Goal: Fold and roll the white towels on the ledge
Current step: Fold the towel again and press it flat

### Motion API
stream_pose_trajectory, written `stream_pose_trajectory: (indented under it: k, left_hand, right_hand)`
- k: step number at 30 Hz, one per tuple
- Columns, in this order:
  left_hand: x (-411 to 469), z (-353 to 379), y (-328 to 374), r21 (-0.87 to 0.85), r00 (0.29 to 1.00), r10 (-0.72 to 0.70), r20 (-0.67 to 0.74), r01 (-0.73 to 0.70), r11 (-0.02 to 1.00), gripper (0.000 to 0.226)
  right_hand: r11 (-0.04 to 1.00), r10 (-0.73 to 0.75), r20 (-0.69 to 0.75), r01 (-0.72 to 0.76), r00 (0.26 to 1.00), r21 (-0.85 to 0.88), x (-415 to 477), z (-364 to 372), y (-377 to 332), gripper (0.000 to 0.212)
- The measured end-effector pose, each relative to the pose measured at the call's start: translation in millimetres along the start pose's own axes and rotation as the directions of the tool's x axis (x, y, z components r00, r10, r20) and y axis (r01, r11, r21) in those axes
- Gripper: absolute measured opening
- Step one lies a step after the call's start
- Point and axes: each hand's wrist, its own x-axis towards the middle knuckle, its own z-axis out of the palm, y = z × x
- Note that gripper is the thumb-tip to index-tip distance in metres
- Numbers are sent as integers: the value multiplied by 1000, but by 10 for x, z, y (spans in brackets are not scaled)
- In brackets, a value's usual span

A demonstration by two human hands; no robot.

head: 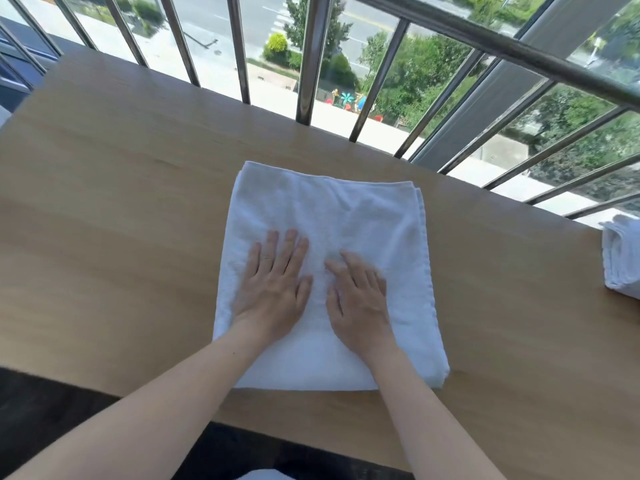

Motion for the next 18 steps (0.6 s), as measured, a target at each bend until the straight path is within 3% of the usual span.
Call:
stream_pose_trajectory:
  k: [4,10,15,18]
  left_hand:
    - [186,-28,-41,42,998,67,-1,-67,997,67]
    - [418,-90,-65,86,986,156,-53,-151,985,66]
    - [515,-100,-60,103,982,167,-93,-157,982,66]
    - [548,-106,-52,103,982,170,-85,-161,982,66]
  right_hand:
    - [990,-7,169,31,986,-140,160,28,205,57]
    - [981,94,153,-65,984,-182,710,-129,759,61]
    - [937,321,102,-301,941,-177,1150,-248,1203,63]
    - [836,540,74,-524,838,-166,1266,-305,1249,64]
